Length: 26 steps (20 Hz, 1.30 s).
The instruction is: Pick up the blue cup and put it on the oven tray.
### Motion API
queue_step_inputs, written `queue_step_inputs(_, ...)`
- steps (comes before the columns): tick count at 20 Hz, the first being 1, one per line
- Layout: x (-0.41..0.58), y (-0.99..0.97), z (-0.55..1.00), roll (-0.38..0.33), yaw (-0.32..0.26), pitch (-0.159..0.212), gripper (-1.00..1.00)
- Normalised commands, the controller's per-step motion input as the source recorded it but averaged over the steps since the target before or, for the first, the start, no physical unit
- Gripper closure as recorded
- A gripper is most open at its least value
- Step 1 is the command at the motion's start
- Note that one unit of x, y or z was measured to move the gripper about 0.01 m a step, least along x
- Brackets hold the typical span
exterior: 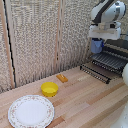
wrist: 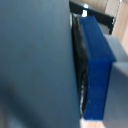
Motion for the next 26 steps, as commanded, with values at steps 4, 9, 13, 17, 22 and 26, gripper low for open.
queue_step_inputs(4,0.105,-0.75,0.0,0.0,-0.15,0.089,1.0)
queue_step_inputs(9,0.106,-0.65,-0.06,0.0,-0.116,0.097,1.0)
queue_step_inputs(13,0.06,-0.36,-0.14,0.007,-0.059,0.062,1.0)
queue_step_inputs(17,0.066,-0.21,-0.19,0.034,-0.002,0.042,1.0)
queue_step_inputs(22,0.065,-0.21,-0.11,0.027,0.0,0.015,-1.0)
queue_step_inputs(26,0.071,-0.15,0.27,0.005,-0.002,0.001,-1.0)
